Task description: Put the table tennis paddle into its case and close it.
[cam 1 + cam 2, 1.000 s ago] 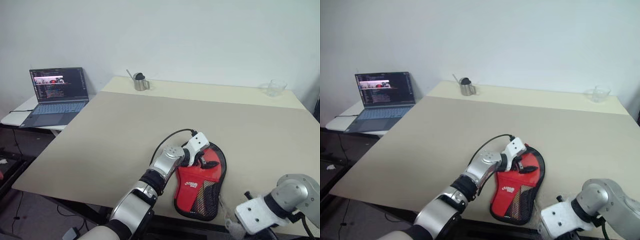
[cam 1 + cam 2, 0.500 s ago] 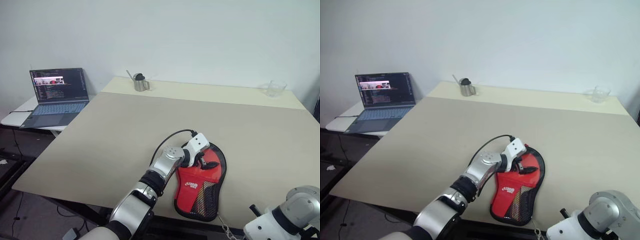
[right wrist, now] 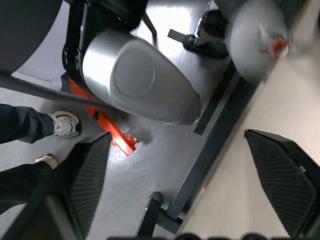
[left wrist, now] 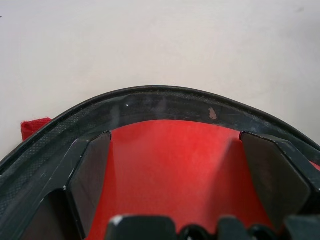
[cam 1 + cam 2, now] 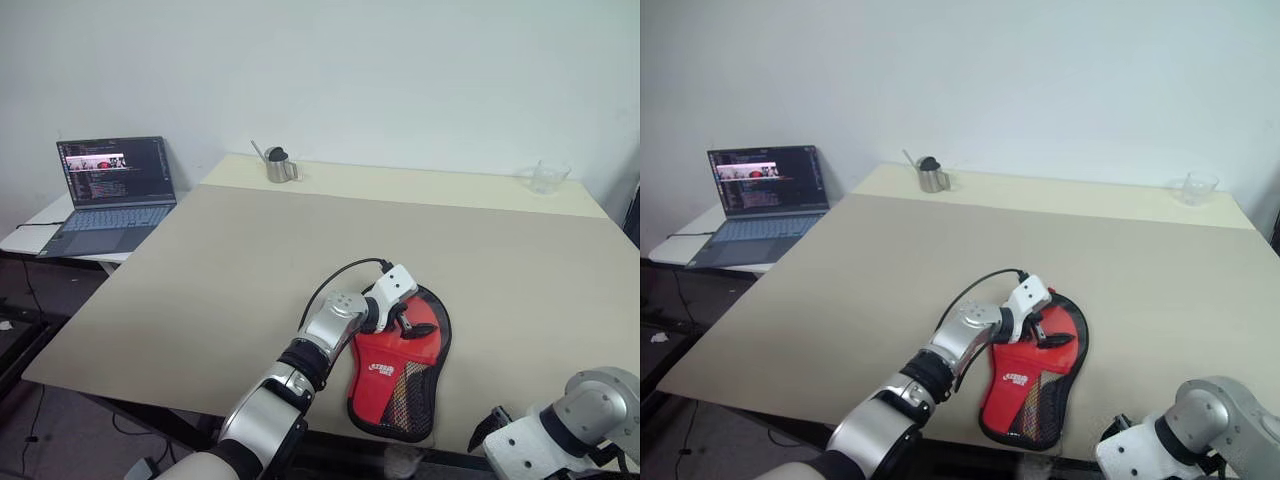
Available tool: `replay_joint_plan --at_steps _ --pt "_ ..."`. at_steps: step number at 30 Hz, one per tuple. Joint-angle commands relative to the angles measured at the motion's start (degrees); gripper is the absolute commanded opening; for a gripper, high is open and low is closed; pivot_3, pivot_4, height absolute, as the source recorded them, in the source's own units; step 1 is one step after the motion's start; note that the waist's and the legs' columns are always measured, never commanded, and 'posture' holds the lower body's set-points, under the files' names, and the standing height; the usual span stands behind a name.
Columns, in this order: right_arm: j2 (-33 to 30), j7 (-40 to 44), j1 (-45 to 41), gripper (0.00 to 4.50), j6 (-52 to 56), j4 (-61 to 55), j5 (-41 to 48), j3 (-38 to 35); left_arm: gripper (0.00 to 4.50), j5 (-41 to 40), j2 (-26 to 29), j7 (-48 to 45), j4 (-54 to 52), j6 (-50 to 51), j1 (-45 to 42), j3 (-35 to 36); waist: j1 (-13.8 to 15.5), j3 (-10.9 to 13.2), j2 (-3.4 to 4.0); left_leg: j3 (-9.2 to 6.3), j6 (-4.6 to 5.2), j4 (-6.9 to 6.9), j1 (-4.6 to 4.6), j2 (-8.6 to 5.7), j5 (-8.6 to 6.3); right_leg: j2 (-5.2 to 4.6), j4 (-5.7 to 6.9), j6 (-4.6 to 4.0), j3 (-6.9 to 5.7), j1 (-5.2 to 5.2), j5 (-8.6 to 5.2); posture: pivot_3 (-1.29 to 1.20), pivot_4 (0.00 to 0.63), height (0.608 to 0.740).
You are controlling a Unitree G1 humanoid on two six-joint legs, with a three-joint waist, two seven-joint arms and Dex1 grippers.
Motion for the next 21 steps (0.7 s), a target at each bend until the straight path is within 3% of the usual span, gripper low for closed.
replay_joint_plan --at_steps 1,8,12,18,21 --pt "0.2 -0.8 -2.1 4.48 -1.3 0.9 2.2 -4.8 4.50 0.9 0.5 -0.7 2.9 0.9 1.6 -0.8 0.0 0.0 0.00 0.00 0.00 0.00 0.00 0.00 0.00 0.01 0.01 0.01 0.00 0.00 0.00 0.00 0.150 0.740" --pt "3.4 -3.0 -11.6 4.48 6.1 4.4 9.9 -13.1 4.50 -4.4 0.6 -5.1 -3.9 2.4 -1.1 3.0 -0.4 0.1 -0.04 0.03 0.00 0.01 -0.02 0.05 0.01 0.05 0.12 0.00 0.04 -0.09 0.03 0.00 0.150 0.740" --pt "7.0 -1.6 -25.7 4.48 4.5 21.7 11.1 -12.4 4.50 -8.4 5.0 -9.9 -11.5 5.3 -5.2 6.1 -1.5 0.8 -0.21 0.09 0.00 0.05 -0.10 0.03 0.02 0.06 0.21 0.20 0.10 -0.23 0.21 0.00 0.150 0.740" --pt "4.9 2.1 -30.7 4.48 -2.9 37.5 10.6 -14.3 4.50 -13.7 21.6 -21.0 -23.0 11.1 -6.3 10.2 -1.9 1.1 -0.26 0.26 -0.04 0.00 -0.08 0.01 -0.01 0.07 0.89 -0.18 0.30 -0.52 0.03 0.00 0.150 0.740" --pt "3.0 4.1 -30.5 4.48 -5.0 41.1 11.6 -16.1 4.50 -17.6 34.3 -30.6 -28.4 14.1 -5.2 13.3 -2.0 1.3 -0.16 0.26 -0.06 -0.10 -0.09 0.11 0.01 0.19 1.16 -0.43 0.26 -0.77 -0.15 0.00 0.150 0.740"
